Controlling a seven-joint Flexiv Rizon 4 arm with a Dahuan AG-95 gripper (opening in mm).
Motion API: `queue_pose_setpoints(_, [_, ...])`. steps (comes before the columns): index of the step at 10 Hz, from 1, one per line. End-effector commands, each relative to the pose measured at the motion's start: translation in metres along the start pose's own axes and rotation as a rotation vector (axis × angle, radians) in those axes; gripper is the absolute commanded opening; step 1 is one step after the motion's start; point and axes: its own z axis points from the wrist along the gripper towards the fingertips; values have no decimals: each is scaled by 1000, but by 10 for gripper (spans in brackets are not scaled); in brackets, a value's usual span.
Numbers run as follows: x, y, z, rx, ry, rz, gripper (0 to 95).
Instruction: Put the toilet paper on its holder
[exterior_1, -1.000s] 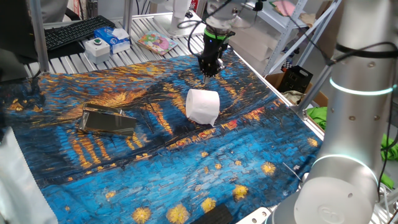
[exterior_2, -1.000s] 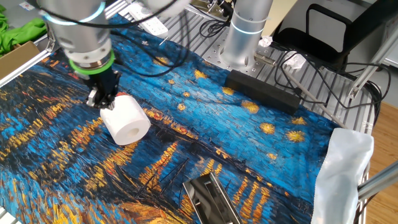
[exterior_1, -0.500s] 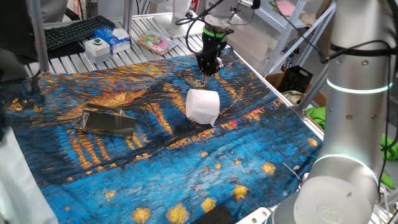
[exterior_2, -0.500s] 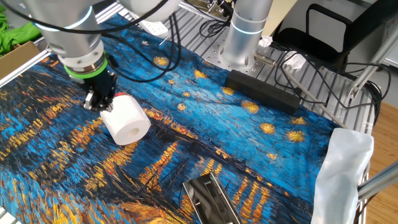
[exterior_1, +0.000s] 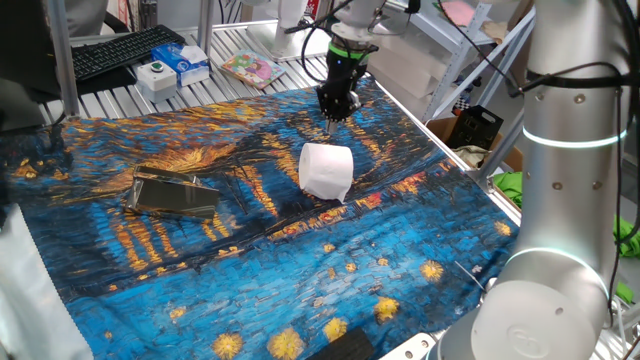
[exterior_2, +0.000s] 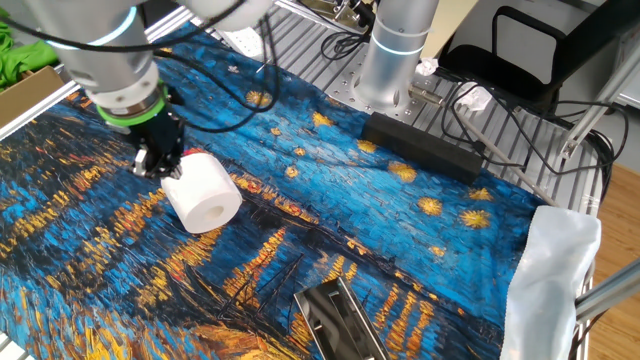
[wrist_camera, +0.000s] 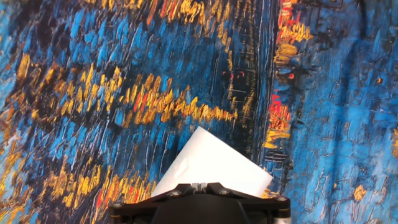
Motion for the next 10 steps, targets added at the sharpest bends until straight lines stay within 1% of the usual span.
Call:
queue_pose_setpoints(1, [2, -3, 1, -2, -66, -24, 0])
queue_pose_setpoints(2, [2, -3, 1, -2, -95, -24, 0])
queue_pose_setpoints(3, [2, -3, 1, -5, -94, -21, 0])
queue_pose_setpoints(4, [2, -3, 1, -7, -107, -22, 0])
queue_pose_setpoints(5, [2, -3, 1, -17, -129, -23, 0])
queue_pose_setpoints(7, [2, -3, 1, -26, -142, -23, 0])
queue_pose_setpoints(8, [2, -3, 1, -27, -154, -30, 0])
queue_pose_setpoints(9, [2, -3, 1, -28, -148, -8, 0])
queue_pose_setpoints(10, [2, -3, 1, -35, -126, 28, 0])
